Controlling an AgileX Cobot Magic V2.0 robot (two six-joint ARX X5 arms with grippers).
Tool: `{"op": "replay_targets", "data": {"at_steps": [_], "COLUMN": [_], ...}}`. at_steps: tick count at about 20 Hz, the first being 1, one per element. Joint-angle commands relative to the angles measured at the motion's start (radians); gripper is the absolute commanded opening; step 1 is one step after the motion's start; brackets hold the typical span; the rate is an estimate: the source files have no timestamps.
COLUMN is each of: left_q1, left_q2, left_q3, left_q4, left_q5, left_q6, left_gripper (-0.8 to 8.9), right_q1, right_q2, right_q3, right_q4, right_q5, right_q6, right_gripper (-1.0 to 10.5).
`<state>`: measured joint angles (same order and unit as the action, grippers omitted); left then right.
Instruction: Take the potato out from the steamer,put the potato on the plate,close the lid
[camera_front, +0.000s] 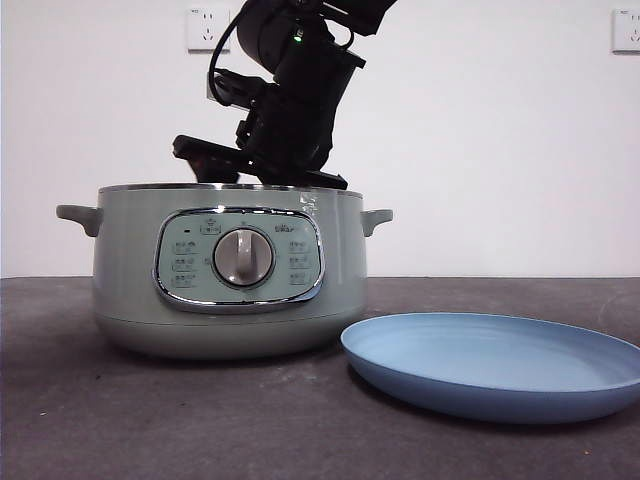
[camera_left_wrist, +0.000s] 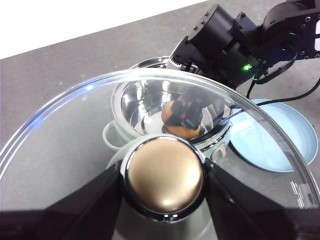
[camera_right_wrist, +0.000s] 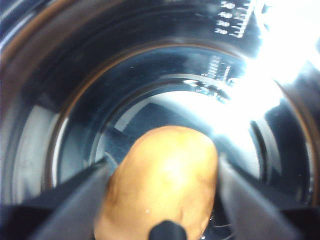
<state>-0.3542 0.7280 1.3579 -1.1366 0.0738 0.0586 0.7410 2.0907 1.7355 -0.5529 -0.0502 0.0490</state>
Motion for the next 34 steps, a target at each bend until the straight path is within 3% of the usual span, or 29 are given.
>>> {"op": "replay_targets", "data": {"at_steps": [1, 2, 8, 13, 16, 19, 23, 26, 30, 34], "left_q1": [0.002, 0.002, 0.002, 0.002, 0.002, 0.002, 0.002, 0.002, 0.002, 0.002], "left_q2": [-0.011, -0.011, -0.011, -0.011, -0.011, -0.011, -0.011, -0.011, -0.011, -0.011], "left_q3": [0.006, 0.006, 0.006, 0.006, 0.006, 0.006, 0.006, 0.006, 0.006, 0.006], "left_q4": [0.043, 0.043, 0.043, 0.044, 0.044, 0.044, 0.043, 0.043, 0.043, 0.043], "left_q5": [0.006, 0.006, 0.006, 0.008, 0.009, 0.009, 0.011, 0.013, 0.042, 0.043], "left_q6": [-0.009, -0.006, -0.006, -0.006, -0.006, -0.004, -0.002, -0.002, -0.003, -0.002], "left_gripper": [-0.09, -0.09, -0.09, -0.09, -0.09, -0.09, -0.09, -0.09, -0.09, -0.09], "right_q1": [0.003, 0.003, 0.002, 0.001, -0.008, -0.016, -0.058, -0.101, -0.162, -0.216], "right_q2": [0.021, 0.021, 0.0, -0.155, -0.307, -0.453, -0.568, -0.645, -0.781, -0.84], "right_q3": [0.002, 0.002, 0.004, 0.005, 0.005, 0.005, -0.026, -0.134, -0.411, -0.669], "right_q4": [-0.009, -0.008, 0.019, 0.018, -0.09, -0.254, -0.362, -0.368, -0.262, -0.145], "right_q5": [0.004, 0.003, 0.008, 0.034, 0.039, 0.109, 0.109, 0.109, 0.101, 0.011], "right_q6": [0.002, 0.002, 0.002, -0.006, -0.023, -0.049, -0.051, -0.05, -0.038, -0.016], "right_gripper": [0.6, -0.2, -0.2, -0.2, -0.2, -0.2, -0.2, -0.2, -0.2, -0.2]}}
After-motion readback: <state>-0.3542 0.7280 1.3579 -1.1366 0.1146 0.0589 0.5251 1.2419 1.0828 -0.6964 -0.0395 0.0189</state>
